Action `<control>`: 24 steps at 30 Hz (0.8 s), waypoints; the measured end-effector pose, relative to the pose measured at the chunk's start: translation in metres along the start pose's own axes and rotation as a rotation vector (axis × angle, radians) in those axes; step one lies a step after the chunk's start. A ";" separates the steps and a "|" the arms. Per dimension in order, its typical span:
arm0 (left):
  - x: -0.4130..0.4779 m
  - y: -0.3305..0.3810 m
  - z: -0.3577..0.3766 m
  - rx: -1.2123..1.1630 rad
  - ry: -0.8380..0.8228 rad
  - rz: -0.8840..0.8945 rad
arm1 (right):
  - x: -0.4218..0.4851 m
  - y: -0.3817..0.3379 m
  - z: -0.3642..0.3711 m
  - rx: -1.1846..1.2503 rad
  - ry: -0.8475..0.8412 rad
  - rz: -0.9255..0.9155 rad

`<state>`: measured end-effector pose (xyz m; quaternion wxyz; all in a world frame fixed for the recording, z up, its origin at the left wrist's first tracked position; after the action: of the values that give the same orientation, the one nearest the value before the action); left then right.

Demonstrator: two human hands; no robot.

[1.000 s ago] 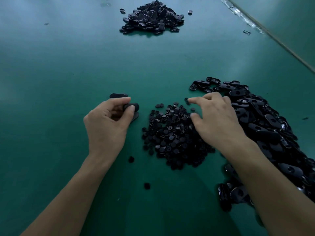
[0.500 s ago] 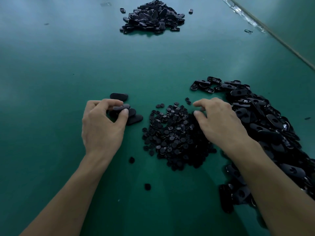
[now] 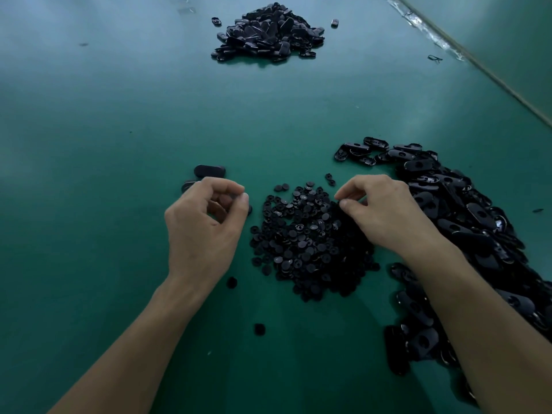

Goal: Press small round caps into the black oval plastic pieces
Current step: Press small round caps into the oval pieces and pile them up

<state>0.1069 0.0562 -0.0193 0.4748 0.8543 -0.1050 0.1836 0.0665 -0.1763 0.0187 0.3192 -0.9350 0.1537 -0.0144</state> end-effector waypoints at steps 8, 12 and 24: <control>-0.001 0.003 0.001 -0.070 -0.064 -0.028 | -0.001 0.011 -0.019 -0.361 0.119 0.130; -0.001 0.005 0.001 -0.067 -0.076 -0.036 | -0.001 0.015 -0.019 -0.341 0.068 0.172; -0.001 0.005 0.001 -0.065 -0.091 -0.038 | 0.009 0.021 -0.021 -0.247 0.133 0.132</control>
<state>0.1046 0.0531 -0.0165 0.5006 0.8476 -0.1159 0.1320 0.0664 -0.2074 0.0219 0.1913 -0.9520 0.2364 -0.0363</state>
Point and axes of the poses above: each hand's wrist, its own x-axis towards the middle knuckle, its own z-axis out of the palm, y = z × x, the point moved 1 cm from there along x, towards the middle knuckle, and after that the axes turned 7 degrees about x, right-handed, at the moved point
